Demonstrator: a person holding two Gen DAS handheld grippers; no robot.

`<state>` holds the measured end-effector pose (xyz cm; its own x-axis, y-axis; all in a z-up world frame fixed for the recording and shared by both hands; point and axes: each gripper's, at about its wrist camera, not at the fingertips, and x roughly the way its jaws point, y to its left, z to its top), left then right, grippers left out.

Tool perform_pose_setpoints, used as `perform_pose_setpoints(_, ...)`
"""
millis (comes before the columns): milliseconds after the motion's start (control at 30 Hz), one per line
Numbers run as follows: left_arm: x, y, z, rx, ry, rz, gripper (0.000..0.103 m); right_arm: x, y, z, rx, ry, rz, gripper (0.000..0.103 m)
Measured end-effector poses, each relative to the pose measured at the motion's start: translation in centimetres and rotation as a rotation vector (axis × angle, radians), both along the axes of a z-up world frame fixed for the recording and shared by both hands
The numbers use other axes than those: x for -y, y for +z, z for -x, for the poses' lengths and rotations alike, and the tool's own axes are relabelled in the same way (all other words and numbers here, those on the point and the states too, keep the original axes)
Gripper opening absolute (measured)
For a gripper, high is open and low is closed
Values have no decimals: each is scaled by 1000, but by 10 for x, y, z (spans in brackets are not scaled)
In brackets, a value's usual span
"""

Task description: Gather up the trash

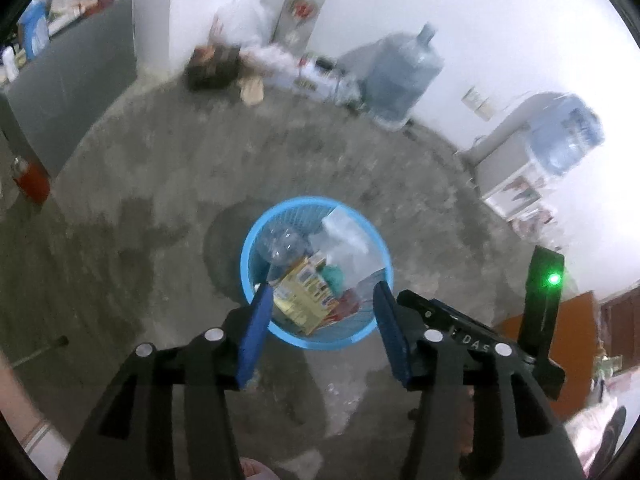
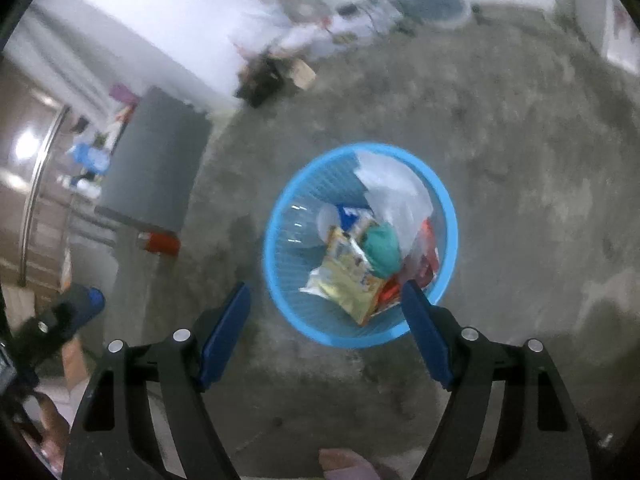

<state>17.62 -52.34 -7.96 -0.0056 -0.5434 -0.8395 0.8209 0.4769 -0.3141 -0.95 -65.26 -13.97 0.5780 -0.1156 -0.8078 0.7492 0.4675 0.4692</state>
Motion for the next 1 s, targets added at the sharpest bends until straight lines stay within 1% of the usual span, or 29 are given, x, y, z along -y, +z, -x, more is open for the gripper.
perform_pose_setpoints(33, -19, 18, 3, -19, 3, 35, 58, -8, 14, 2, 8, 13, 38, 75)
perform_pose_setpoints(67, -31, 29, 7, -27, 3, 56, 63, -21, 34, 3, 19, 35, 94, 77)
perform_pose_setpoints(100, -51, 46, 12, -18, 1, 86, 66, -32, 52, 1, 31, 59, 147, 81)
perform_pose_setpoints(133, -66, 59, 15, 4, 4, 106, 71, -43, 69, 1, 45, 86, 197, 85)
perform_pose_setpoints(167, -89, 76, 21, 52, 13, 132, 77, -62, 91, 1, 59, 124, 265, 88)
perform_pose_setpoints(200, -114, 92, 28, 105, 31, 158, 80, -79, 108, 0, 72, 156, 324, 93)
perform_pose_setpoints(233, -138, 107, 33, 158, 57, 176, 89, -96, 123, 0, 88, 181, 375, 95)
perform_pose_setpoints(267, -158, 116, 38, 198, 86, 185, 94, -123, 144, 1, 110, 219, 444, 95)
perform_pose_setpoints(333, -204, 134, 47, 273, 166, 202, 97, -154, 164, 2, 131, 265, 514, 95)
perform_pose_setpoints(400, -254, 144, 56, 321, 276, 201, 97, -192, 182, 5, 171, 314, 572, 95)
perform_pose_setpoints(433, -278, 147, 60, 338, 341, 191, 97, -206, 187, 5, 188, 331, 586, 95)
perform_pose_setpoints(500, -325, 151, 70, 393, 513, 144, 97, -242, 197, 9, 236, 379, 607, 95)
perform_pose_setpoints(533, -353, 150, 78, 433, 622, 121, 97, -258, 202, 11, 261, 412, 615, 95)
perform_pose_setpoints(600, -390, 147, 90, 476, 734, 95, 97, -279, 203, 11, 268, 456, 634, 95)
perform_pose_setpoints(633, -400, 144, 95, 495, 768, 75, 97, -291, 204, 10, 253, 477, 655, 95)
perform_pose_setpoints(667, -417, 140, 102, 517, 810, 45, 97, -307, 204, 7, 219, 496, 690, 95)
perform_pose_setpoints(700, -430, 136, 108, 520, 848, 27, 97, -323, 202, 5, 174, 515, 733, 95)
perform_pose_setpoints(767, -454, 127, 115, 475, 916, 7, 97, -351, 198, 0, 118, 562, 805, 95)
perform_pose_setpoints(833, -470, 118, 118, 447, 979, -25, 97, -375, 190, -1, 83, 602, 853, 95)
perform_pose_setpoints(900, -485, 106, 124, 435, 1035, -60, 97, -390, 181, -2, 40, 642, 861, 95)
perform_pose_setpoints(933, -491, 101, 128, 420, 1050, -79, 97, -396, 174, -3, 13, 664, 845, 95)
perform_pose_setpoints(1000, -492, 89, 133, 393, 1050, -105, 97, -403, 160, 0, -41, 691, 797, 95)
